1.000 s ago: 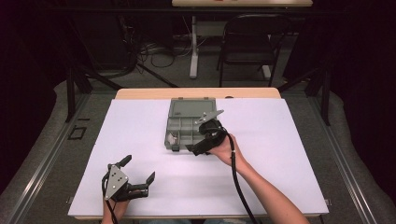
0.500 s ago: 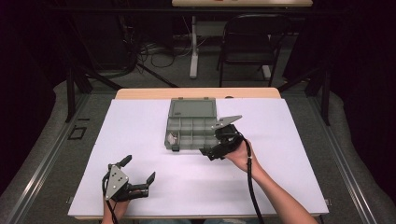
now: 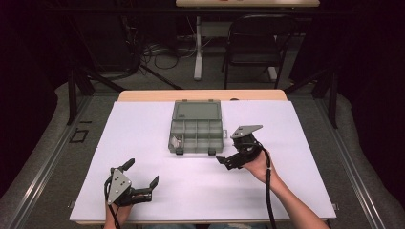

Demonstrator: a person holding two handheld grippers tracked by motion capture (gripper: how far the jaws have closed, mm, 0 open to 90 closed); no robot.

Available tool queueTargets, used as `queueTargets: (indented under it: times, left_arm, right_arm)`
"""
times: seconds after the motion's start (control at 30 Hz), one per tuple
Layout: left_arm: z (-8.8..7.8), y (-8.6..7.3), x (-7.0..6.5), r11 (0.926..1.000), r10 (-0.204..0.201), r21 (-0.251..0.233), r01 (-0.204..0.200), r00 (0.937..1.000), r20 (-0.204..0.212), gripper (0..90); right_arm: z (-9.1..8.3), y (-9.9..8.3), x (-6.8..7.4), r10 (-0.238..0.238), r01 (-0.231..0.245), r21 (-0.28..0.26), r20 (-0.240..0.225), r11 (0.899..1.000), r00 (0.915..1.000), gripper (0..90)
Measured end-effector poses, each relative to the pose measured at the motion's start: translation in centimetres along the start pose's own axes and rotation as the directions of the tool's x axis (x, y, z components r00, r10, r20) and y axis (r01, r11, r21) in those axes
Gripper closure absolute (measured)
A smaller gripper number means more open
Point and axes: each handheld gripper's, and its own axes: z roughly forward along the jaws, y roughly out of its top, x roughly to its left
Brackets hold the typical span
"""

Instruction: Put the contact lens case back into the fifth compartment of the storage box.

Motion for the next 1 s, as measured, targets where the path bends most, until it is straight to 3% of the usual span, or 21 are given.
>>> queueTargets:
  times: [1.0]
  left_arm:
    - [0.0,0.0,-0.1,1.0,-0.003,0.0,0.003,1.0,-0.001,0.1]
  right_arm:
    - [-5.1,-5.1,-0.1,0.023,-0.019,-0.068,0.059,0.997,0.998,2.1]
